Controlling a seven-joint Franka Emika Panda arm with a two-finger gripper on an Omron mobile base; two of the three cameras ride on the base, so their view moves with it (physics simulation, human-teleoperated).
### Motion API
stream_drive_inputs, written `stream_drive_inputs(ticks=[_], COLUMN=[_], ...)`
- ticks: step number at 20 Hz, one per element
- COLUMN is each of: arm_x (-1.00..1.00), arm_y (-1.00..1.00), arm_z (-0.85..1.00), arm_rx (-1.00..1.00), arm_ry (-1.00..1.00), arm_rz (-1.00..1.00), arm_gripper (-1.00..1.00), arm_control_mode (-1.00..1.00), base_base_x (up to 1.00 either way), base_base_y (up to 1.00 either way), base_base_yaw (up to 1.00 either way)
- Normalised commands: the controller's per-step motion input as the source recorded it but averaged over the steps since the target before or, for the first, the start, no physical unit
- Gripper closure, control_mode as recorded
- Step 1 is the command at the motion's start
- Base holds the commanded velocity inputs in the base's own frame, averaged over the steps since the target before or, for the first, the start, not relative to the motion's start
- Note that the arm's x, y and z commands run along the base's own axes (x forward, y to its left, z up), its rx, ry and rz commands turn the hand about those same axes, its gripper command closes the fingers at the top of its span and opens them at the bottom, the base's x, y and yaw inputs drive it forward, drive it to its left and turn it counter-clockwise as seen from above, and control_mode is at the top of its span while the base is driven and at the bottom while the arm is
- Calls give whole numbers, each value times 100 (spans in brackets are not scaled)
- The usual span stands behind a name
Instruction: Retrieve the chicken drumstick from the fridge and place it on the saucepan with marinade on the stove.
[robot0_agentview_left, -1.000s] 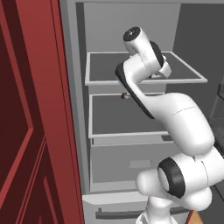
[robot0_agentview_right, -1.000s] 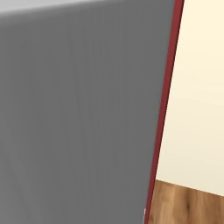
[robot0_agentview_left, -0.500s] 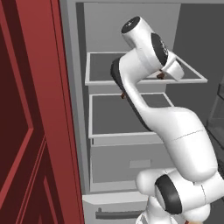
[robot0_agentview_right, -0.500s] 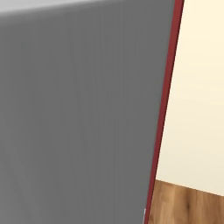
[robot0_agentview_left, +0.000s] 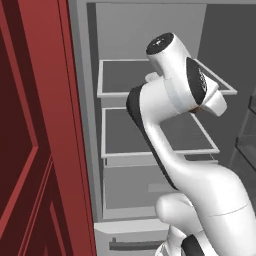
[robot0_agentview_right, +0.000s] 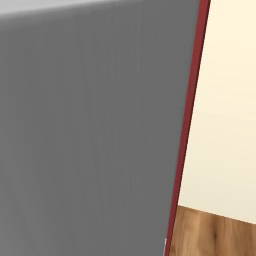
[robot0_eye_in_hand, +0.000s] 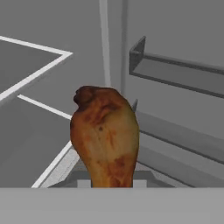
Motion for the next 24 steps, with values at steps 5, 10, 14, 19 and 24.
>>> stream_drive_inputs(ticks=[5,10,14,19,24], arm_x=[-69,-41,2,19,1], arm_y=[-3,0,0,24,27], arm_z=[-26,-43,-57,-13,0], arm_rx=[0,1,10,0,0], arm_ry=[0,11,23,11,0], arm_rz=[25,43,53,17,-1], arm_gripper=[100,100,100,100,100], arm_control_mode=[-100,-100,-100,-100,-100], base_base_x=[0,0,0,0,0], base_base_y=[0,0,0,0,0], base_base_yaw=[0,0,0,0,0])
